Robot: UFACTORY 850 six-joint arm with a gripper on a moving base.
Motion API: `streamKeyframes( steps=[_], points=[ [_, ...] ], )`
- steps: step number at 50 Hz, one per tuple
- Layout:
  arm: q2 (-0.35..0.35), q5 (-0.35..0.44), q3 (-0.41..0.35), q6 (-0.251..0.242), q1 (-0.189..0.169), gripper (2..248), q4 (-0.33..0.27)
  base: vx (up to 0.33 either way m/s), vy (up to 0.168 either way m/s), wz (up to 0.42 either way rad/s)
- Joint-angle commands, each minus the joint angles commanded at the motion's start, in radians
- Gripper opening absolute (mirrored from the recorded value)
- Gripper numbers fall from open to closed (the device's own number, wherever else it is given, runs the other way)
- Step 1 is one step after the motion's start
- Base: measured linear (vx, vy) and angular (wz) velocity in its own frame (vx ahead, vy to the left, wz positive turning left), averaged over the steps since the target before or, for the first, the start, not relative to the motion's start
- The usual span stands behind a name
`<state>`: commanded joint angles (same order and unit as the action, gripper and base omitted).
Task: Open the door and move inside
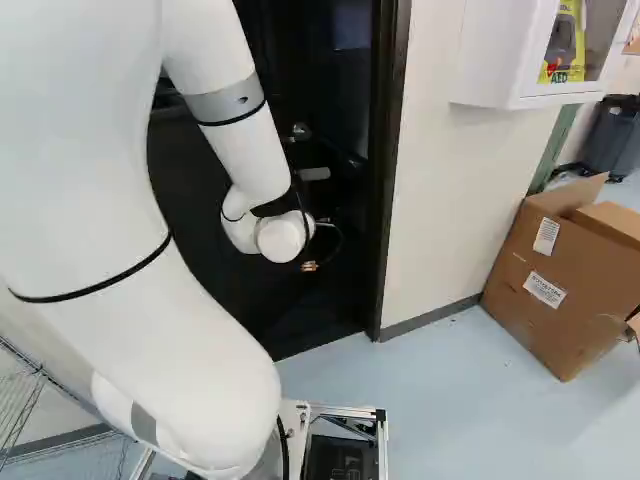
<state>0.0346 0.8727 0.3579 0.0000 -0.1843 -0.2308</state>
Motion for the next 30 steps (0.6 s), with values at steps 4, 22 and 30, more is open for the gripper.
streamKeyframes(
  steps=[4, 22, 30],
  points=[
    [0.0, 0.0, 0.0, 0.0, 0.0, 247, 0.0, 0.058, 0.07, -0.014],
    [0.0, 0.0, 0.0, 0.0, 0.0, 247, 0.0, 0.066, 0.078, -0.013],
    [0.0, 0.0, 0.0, 0.0, 0.0, 247, 0.0, 0.07, 0.085, -0.013]
  ],
)
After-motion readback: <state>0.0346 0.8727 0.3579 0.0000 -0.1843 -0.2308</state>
